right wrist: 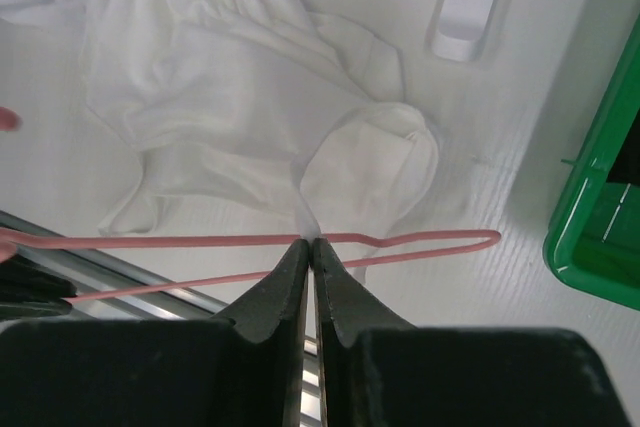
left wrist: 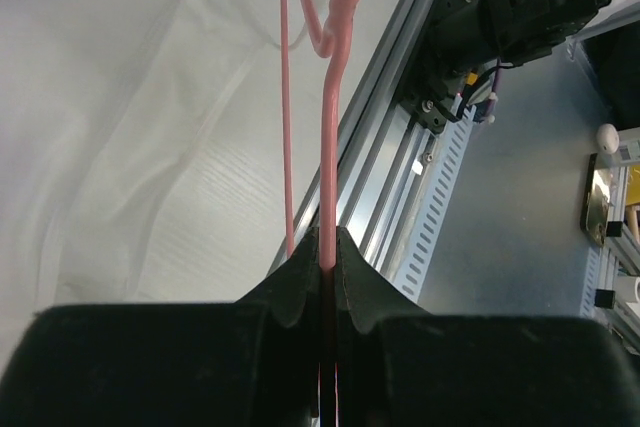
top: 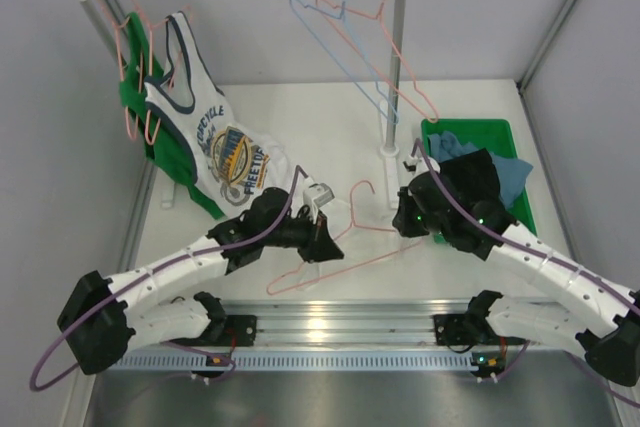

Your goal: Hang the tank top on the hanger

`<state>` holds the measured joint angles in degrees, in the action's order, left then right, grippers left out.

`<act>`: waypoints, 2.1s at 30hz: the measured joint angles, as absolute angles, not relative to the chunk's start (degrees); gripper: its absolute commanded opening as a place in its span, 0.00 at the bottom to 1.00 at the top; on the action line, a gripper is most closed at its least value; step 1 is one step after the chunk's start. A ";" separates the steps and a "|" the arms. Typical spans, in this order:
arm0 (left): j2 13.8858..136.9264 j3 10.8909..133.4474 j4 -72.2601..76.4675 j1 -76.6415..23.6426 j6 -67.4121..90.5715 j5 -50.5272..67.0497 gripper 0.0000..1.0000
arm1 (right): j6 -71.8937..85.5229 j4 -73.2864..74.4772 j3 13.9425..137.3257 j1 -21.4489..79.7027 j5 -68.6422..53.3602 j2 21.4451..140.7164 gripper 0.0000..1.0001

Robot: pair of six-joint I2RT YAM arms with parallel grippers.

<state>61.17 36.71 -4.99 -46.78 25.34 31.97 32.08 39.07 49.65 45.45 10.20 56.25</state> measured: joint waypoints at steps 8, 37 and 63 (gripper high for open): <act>62.94 32.62 8.16 -49.54 26.74 30.06 0.00 | 31.99 39.59 52.38 45.43 10.22 56.25 0.05; 79.07 30.85 32.21 -50.35 28.99 32.18 0.00 | 30.02 39.79 52.90 45.30 14.70 49.52 0.45; 84.93 36.64 31.79 -50.35 27.92 33.63 0.00 | 23.42 28.69 51.24 50.17 14.13 57.47 0.35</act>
<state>84.93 36.64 31.79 -50.35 27.92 33.63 23.42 28.69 51.24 50.17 14.13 57.47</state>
